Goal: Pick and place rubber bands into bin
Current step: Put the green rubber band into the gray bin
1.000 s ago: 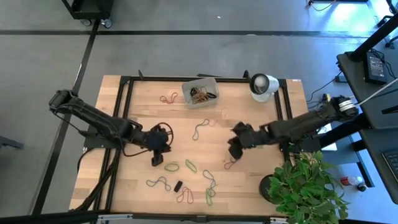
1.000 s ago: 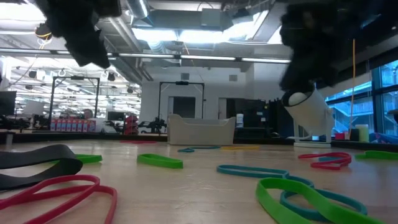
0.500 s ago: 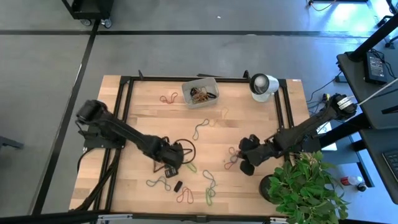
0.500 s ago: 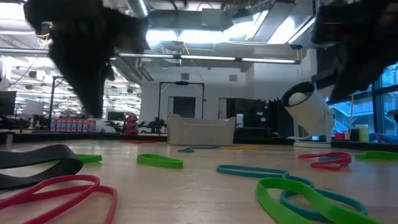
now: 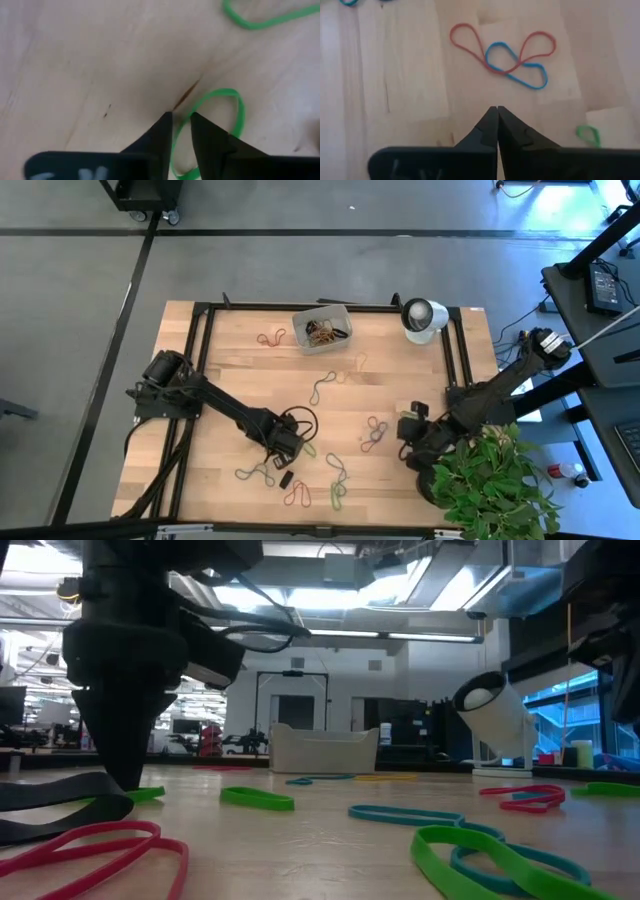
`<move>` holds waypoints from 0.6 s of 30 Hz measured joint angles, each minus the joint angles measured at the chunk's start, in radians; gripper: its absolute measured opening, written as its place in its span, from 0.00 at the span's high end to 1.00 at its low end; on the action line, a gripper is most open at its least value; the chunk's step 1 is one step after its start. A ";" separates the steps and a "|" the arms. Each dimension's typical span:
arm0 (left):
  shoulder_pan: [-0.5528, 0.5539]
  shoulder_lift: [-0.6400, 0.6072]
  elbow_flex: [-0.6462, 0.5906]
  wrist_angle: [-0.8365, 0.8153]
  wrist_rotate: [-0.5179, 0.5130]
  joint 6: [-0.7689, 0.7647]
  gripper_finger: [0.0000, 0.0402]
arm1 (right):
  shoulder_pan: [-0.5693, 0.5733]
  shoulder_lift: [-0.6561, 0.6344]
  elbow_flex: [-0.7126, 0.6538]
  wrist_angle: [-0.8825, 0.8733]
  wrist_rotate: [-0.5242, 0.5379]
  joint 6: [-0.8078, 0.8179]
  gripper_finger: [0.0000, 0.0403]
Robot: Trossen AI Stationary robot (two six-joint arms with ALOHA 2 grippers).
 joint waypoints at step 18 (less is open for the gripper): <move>0.185 0.004 0.338 -0.249 -0.106 0.259 0.99 | 0.016 -0.349 -0.388 0.368 0.027 -0.119 0.99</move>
